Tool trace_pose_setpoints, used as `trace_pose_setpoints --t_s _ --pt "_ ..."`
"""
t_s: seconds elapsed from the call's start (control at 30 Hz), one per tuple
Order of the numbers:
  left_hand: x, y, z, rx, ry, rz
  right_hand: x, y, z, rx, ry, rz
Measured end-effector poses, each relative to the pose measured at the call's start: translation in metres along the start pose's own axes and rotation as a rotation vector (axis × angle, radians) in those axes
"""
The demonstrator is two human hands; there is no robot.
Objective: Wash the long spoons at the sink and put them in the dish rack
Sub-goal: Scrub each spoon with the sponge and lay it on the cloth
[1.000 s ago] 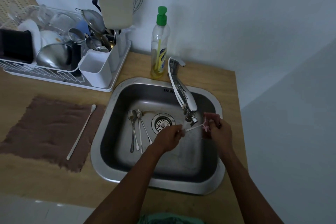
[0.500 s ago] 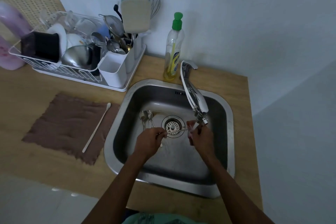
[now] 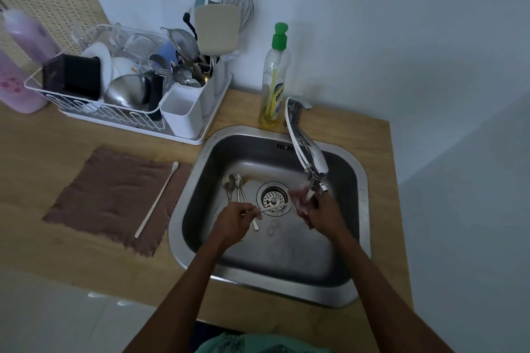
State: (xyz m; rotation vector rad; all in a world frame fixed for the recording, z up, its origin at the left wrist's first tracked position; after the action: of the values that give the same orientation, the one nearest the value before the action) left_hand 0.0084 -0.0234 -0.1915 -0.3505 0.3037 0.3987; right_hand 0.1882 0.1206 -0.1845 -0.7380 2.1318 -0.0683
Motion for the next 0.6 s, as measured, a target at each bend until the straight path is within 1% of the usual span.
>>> trace_pose_setpoints --t_s 0.07,0.1,0.17,0.23,0.33,0.5,0.6 --pt "-0.006 0.001 -0.005 -0.029 -0.007 -0.071 0.004 -0.003 -0.016 -0.178 -0.07 -0.196" --pt "-0.007 0.001 -0.005 -0.046 -0.01 -0.108 0.005 -0.008 -0.024 -0.255 -0.127 -0.268" --pt "-0.011 0.001 -0.007 -0.088 -0.026 -0.166 0.008 -0.014 -0.037 -0.387 -0.264 -0.345" --pt "-0.014 -0.001 -0.008 -0.116 -0.05 -0.2 0.012 -0.017 -0.043 -0.419 -0.265 -0.394" --pt "-0.016 -0.006 -0.009 -0.176 -0.087 -0.211 0.013 -0.016 -0.042 -0.417 -0.227 -0.365" --pt "-0.016 -0.011 -0.011 -0.317 -0.128 -0.224 0.015 -0.024 -0.045 -0.482 -0.162 -0.325" --pt "-0.014 -0.013 -0.01 -0.353 -0.172 -0.237 0.009 -0.02 -0.039 -0.418 -0.125 -0.264"
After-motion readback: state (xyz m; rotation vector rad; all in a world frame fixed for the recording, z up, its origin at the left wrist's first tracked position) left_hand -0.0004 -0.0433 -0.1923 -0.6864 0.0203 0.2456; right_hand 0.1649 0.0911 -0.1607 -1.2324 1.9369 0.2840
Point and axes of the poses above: each hand's wrist, its own y-axis towards the middle knuckle, its own x-axis out of the palm, z = x × y, the point moved 9 cm from there along y, towards the middle knuckle, and after that the axes turned 13 degrees about -y, right-handed, at the moved point
